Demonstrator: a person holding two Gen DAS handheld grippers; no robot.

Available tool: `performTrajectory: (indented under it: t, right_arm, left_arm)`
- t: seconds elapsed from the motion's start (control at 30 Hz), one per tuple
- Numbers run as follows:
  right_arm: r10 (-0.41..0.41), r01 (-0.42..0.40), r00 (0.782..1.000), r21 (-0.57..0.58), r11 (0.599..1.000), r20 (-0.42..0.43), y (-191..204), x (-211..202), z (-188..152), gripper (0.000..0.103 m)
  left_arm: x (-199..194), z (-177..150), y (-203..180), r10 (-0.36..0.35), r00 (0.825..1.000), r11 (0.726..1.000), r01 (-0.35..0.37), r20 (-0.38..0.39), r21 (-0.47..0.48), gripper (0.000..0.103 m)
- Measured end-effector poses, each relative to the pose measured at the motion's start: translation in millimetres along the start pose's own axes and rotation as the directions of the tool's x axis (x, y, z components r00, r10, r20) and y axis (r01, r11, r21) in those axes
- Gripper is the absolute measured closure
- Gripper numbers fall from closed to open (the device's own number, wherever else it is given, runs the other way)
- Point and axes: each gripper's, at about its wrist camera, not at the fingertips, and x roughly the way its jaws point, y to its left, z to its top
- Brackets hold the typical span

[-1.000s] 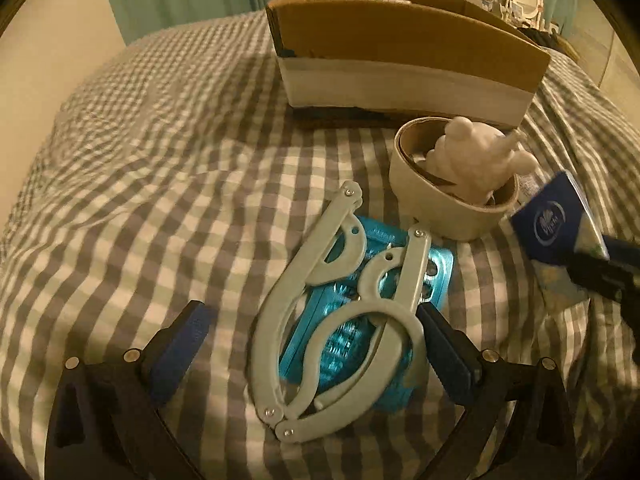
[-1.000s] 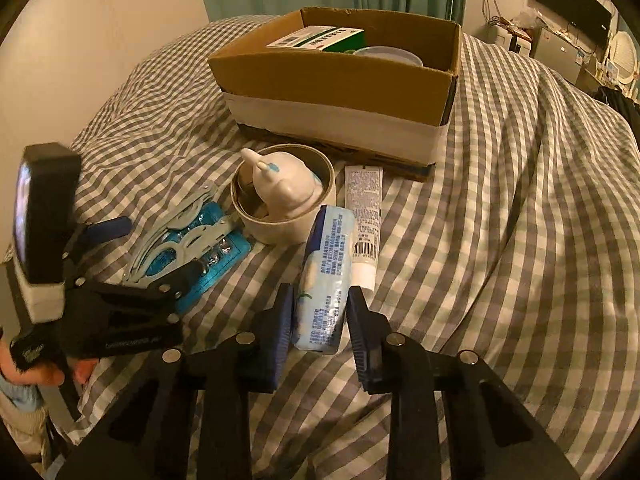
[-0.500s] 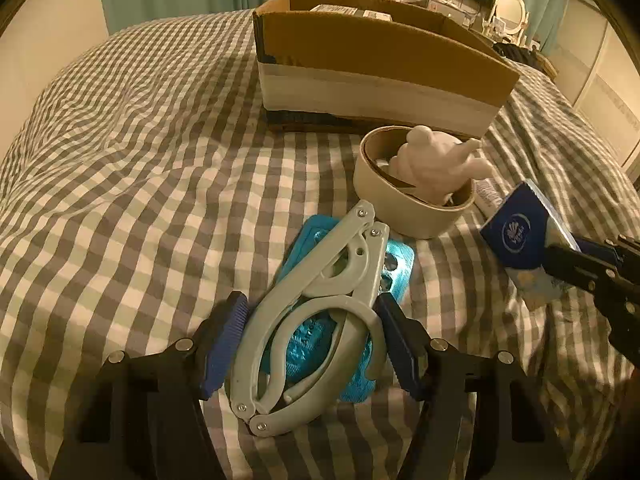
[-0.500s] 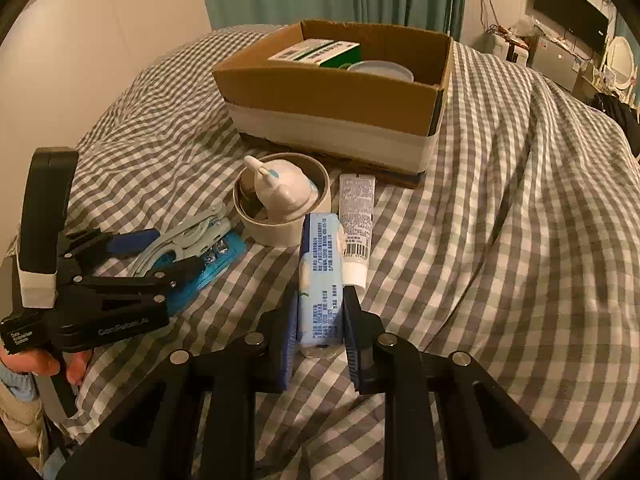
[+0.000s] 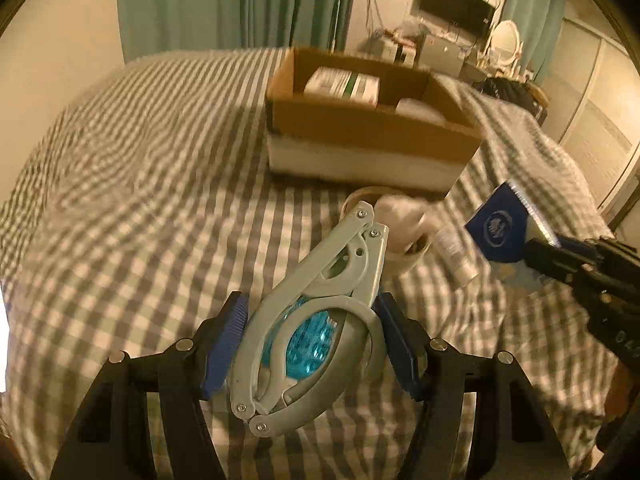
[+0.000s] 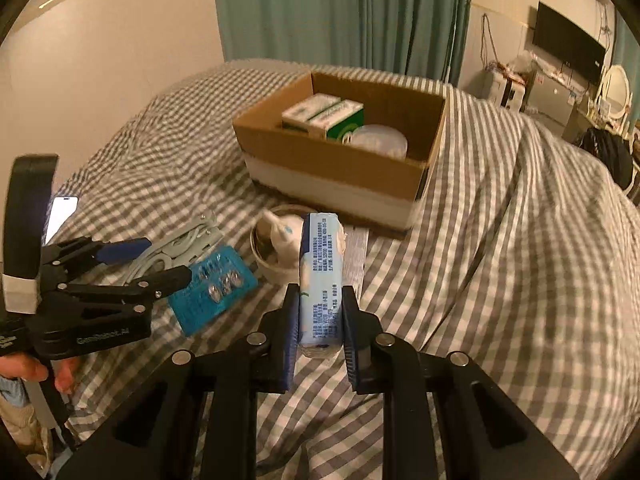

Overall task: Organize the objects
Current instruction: 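Grasp the blue hanger with left tool while right tool grasps the white tube, then carry hanger and tube over the cardboard box and release both inside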

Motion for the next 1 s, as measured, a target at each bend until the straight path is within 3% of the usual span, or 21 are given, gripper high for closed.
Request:
performTrajectory:
  t: [0.33,0.47,0.73,1.0]
  right_arm:
    - [-0.062,0.068,0.986,-0.032,0.997,0.154,-10.3,-40.5,53.7,0.084]
    - [-0.077,0.085,0.975,-0.032,0.996,0.208,-17.7,-48.6,82.5,0.084]
    - [-0.088,0.097,0.957,-0.019,0.995,0.278,-35.1,-45.3,139.7,0.084]
    - [-0.090,0.095,0.957,-0.006,0.995,0.277,-53.3,-11.4,180.2,0.084]
  left_arm:
    - [-40.2,64.2,-8.0,-0.055,0.989,0.998,0.052,0.134,0.022,0.036]
    - [-48.6,99.2,-14.3,-0.042,0.979,0.998,0.032,0.202,0.053,0.036]
    - [-33.2,161.6,-16.1,-0.046,0.969,0.998,0.034,0.244,0.053,0.036]
    - [8.5,215.7,-19.9,-0.064,0.970,0.998,0.059,0.236,0.031,0.036]
